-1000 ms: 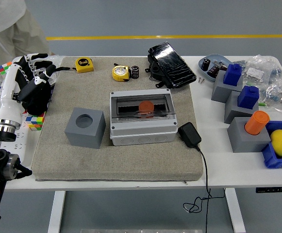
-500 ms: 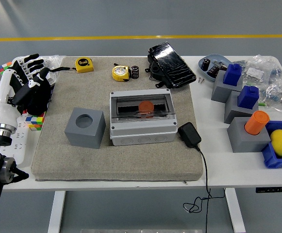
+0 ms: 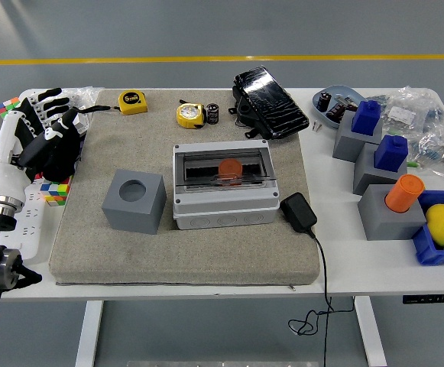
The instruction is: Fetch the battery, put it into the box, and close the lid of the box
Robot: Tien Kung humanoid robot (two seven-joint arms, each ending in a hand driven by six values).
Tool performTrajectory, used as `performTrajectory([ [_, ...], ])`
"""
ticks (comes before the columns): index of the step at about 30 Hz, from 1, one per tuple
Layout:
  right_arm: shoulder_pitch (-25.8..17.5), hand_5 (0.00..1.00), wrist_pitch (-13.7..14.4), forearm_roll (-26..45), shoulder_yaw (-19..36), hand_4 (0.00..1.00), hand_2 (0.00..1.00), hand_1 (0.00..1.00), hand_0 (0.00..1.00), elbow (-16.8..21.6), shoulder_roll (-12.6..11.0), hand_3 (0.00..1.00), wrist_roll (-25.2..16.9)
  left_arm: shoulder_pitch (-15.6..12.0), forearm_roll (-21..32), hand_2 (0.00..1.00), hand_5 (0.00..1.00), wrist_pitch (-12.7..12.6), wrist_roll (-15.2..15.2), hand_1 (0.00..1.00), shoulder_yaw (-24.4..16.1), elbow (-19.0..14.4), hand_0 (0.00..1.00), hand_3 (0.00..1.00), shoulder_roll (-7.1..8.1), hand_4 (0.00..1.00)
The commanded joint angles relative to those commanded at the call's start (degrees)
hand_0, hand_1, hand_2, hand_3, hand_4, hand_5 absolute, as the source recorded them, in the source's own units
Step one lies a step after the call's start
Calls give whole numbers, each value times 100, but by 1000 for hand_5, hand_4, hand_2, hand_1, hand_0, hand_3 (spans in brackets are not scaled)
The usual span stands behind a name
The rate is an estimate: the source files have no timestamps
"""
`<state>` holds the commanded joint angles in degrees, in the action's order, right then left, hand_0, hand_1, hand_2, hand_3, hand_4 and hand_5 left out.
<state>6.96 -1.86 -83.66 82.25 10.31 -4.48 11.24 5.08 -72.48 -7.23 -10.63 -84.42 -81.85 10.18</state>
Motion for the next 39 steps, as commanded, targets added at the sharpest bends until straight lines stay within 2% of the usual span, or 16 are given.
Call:
performTrajectory([
  [12,-42,630,-15,7,-96,998,701,666,683,0,-14,638,-12,-110,-36,677,442,73,76,688,127,-14,567,730,69,998],
  [30,-191,631,-61,-207,-90,998,701,667,684,0,-10,638,11,-334,-102,670,444,161,180,678,110,1,559,727,139,998],
  [37,-205,632,-44,-117,-130,998,702,668,684,0,-4,638,-45,-366,-109,668,447,171,188,677,101,-20,558,716,149,998],
  [39,-260,632,-19,96,-192,998,702,668,684,0,30,638,-122,-336,-113,668,447,177,201,677,152,-39,558,716,157,998],
])
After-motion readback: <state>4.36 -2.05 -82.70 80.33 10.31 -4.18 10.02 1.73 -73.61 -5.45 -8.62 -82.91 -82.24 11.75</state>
